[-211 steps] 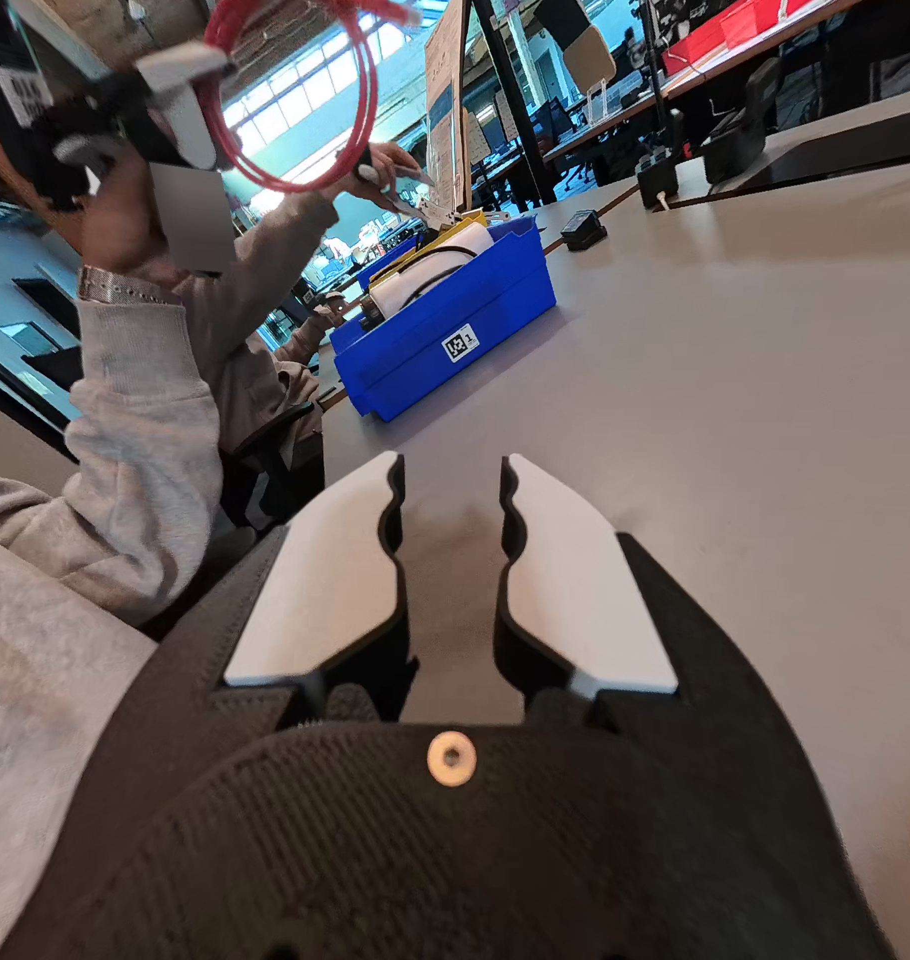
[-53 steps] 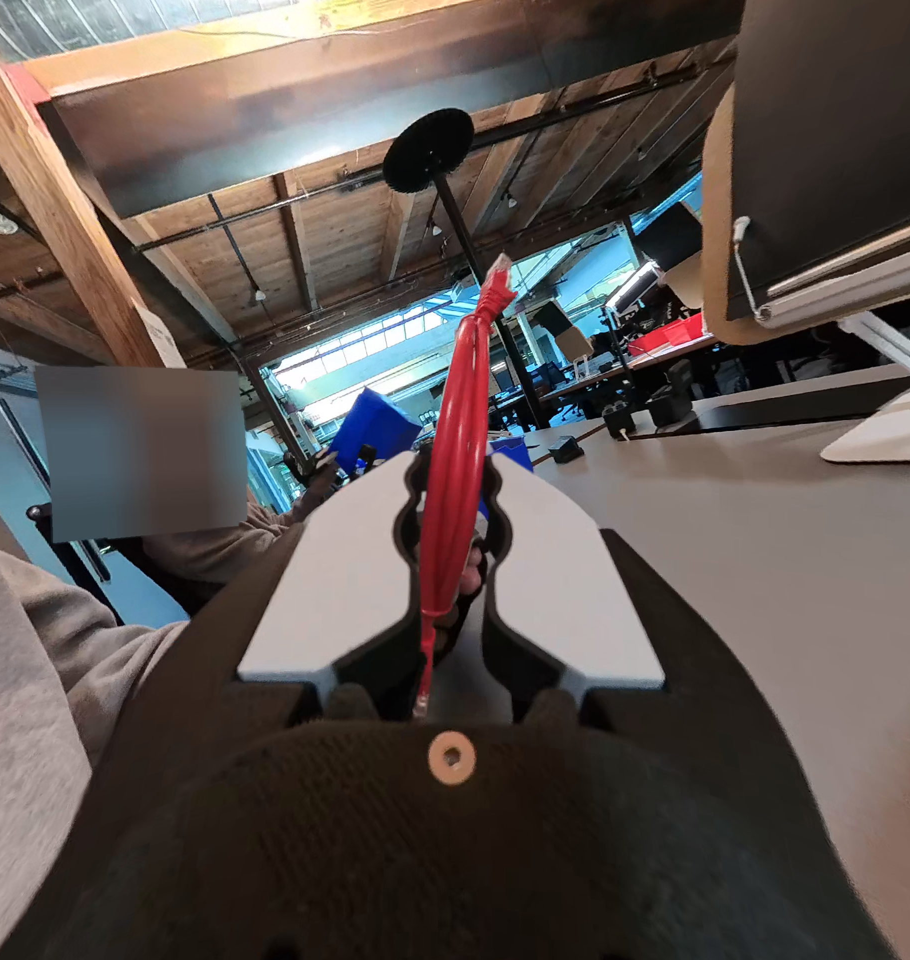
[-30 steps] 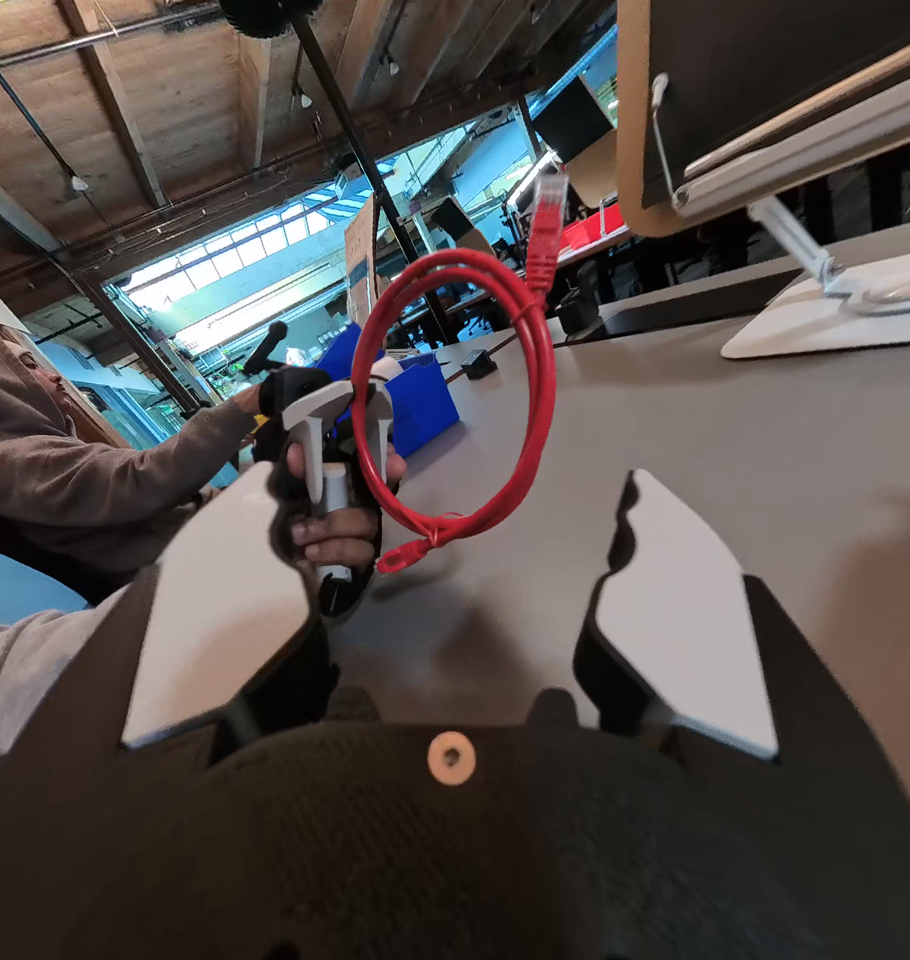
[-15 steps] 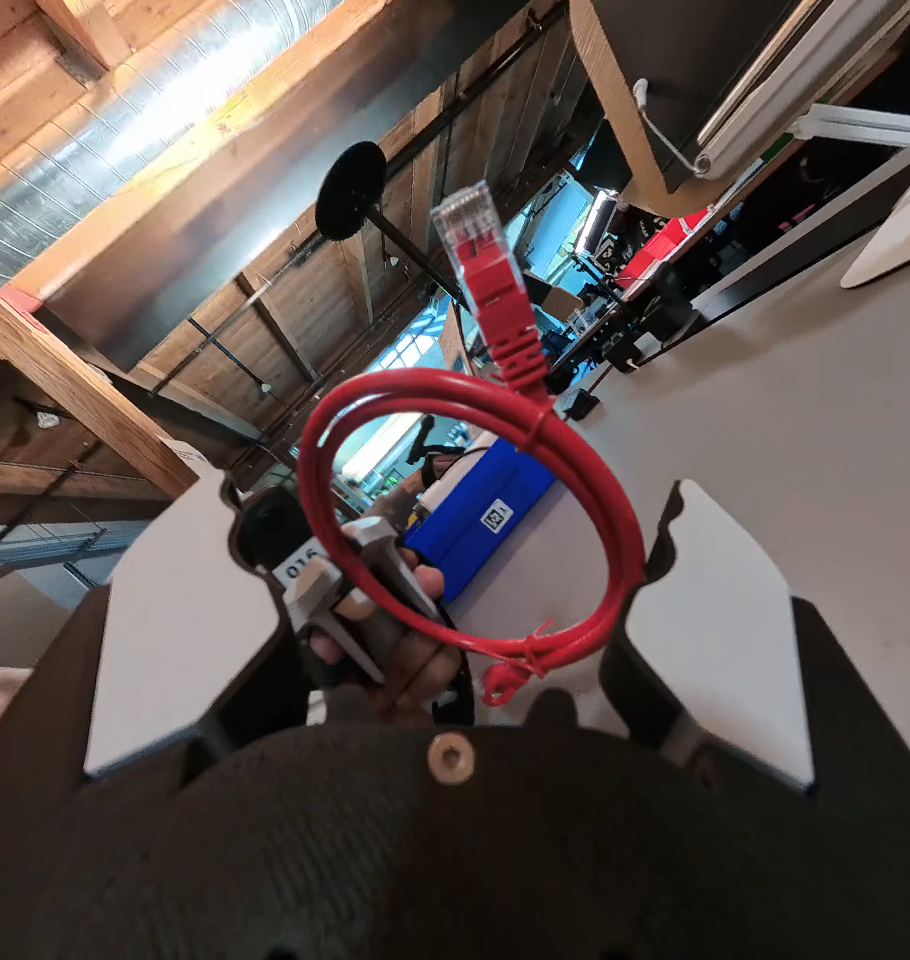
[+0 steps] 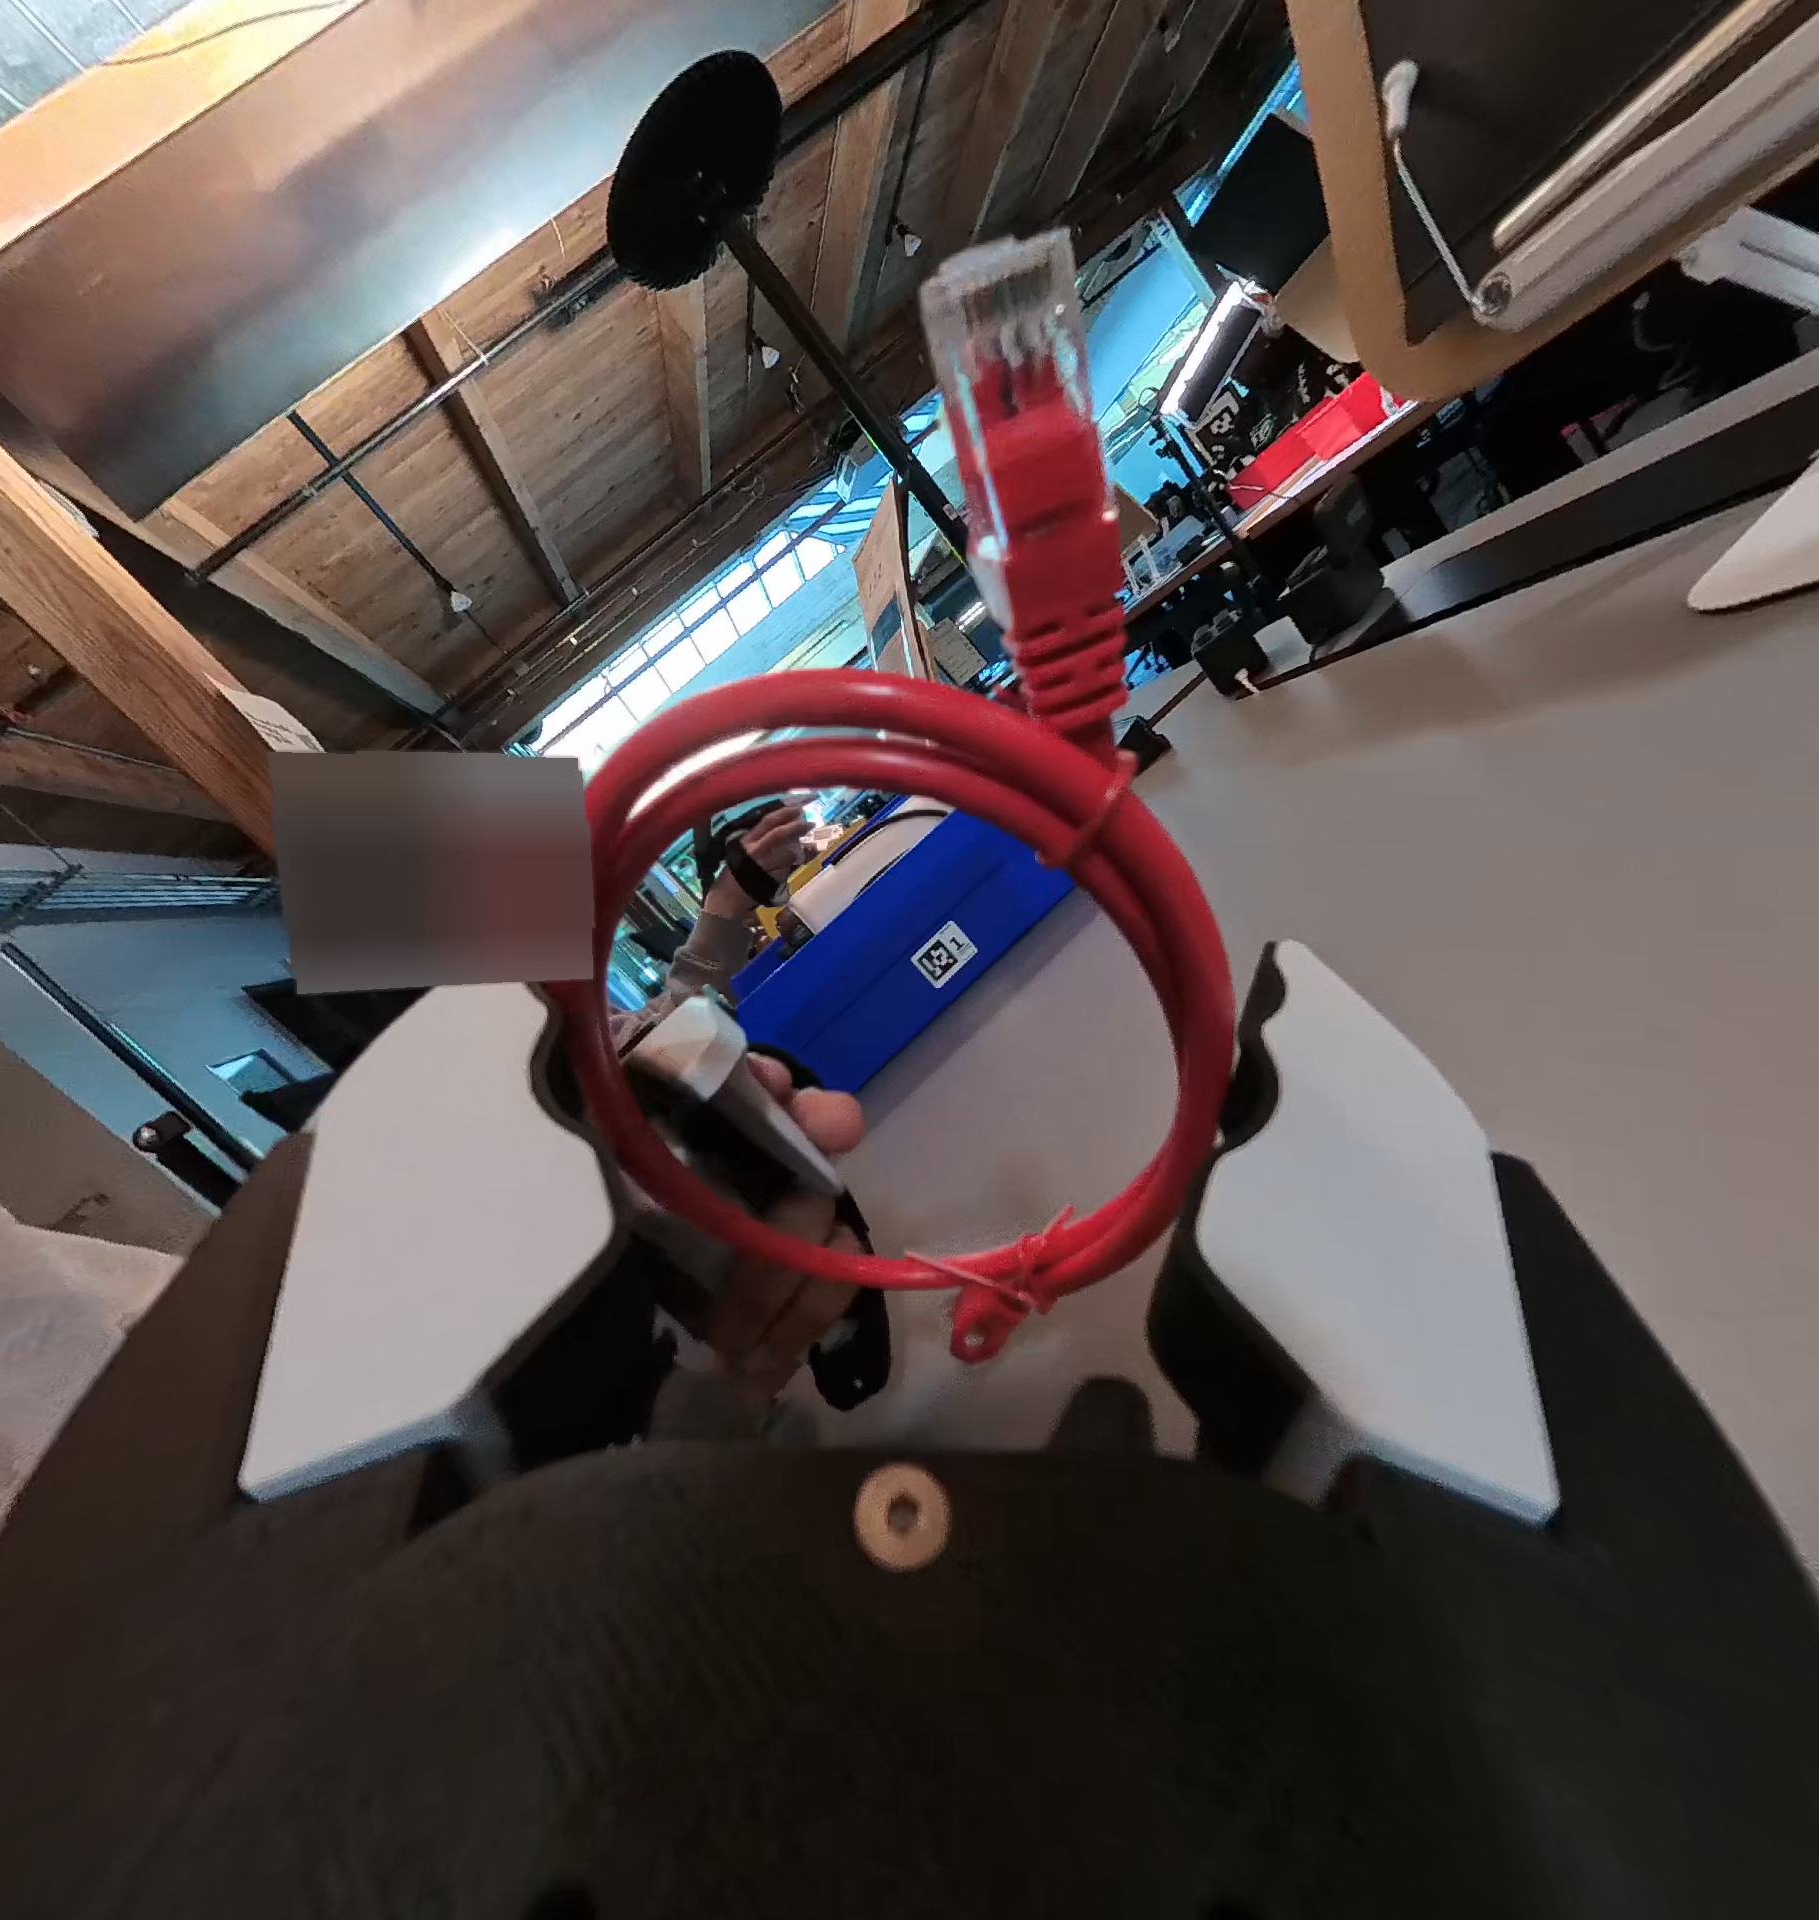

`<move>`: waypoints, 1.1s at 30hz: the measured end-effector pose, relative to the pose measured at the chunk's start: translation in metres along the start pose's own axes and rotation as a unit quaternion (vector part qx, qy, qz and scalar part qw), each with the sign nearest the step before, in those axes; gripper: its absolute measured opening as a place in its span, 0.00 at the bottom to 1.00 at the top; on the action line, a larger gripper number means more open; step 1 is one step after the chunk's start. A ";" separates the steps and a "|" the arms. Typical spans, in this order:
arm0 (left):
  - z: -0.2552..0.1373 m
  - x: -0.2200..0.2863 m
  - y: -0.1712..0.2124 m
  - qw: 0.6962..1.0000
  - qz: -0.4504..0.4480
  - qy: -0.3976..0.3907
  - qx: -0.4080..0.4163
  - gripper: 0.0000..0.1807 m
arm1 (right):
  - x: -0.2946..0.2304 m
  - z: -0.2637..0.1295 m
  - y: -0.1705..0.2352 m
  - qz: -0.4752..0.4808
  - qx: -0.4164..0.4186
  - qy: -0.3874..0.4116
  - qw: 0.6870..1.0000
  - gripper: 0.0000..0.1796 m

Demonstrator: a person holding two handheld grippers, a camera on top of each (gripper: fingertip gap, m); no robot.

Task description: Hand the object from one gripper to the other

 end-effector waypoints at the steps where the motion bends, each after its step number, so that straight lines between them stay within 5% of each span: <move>1: -0.001 -0.001 -0.001 1.000 -0.001 -0.002 0.007 0.20 | 0.000 -0.001 -0.001 -0.007 0.002 0.000 1.000 0.68; 5: -0.010 -0.015 -0.001 0.997 -0.053 -0.010 0.063 0.50 | -0.001 -0.006 -0.010 -0.034 0.008 -0.030 0.999 0.68; 8: -0.012 -0.034 0.012 0.976 -0.204 0.045 0.064 0.71 | -0.006 -0.008 -0.014 -0.068 -0.020 -0.081 0.994 0.68; 11: -0.008 -0.038 0.026 0.935 -0.323 0.131 0.058 0.81 | -0.013 -0.007 -0.010 -0.088 -0.053 -0.121 0.987 0.68; 24: 0.016 -0.012 0.040 0.934 -0.293 0.191 -0.072 0.82 | -0.027 0.002 0.017 -0.141 -0.154 -0.150 0.966 0.68; 33: 0.017 -0.011 0.040 0.936 -0.280 0.196 -0.084 0.68 | -0.026 0.003 0.018 -0.143 -0.141 -0.141 0.970 0.71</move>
Point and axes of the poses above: each gripper's, where its closed fingertips meet, z out along the fingers, y out of its underside, x = y × z across the jaws, the point moved 9 cm from there along -z, back along the fingers, and after that the axes turned 15 degrees about y, right-handed, at the moved point
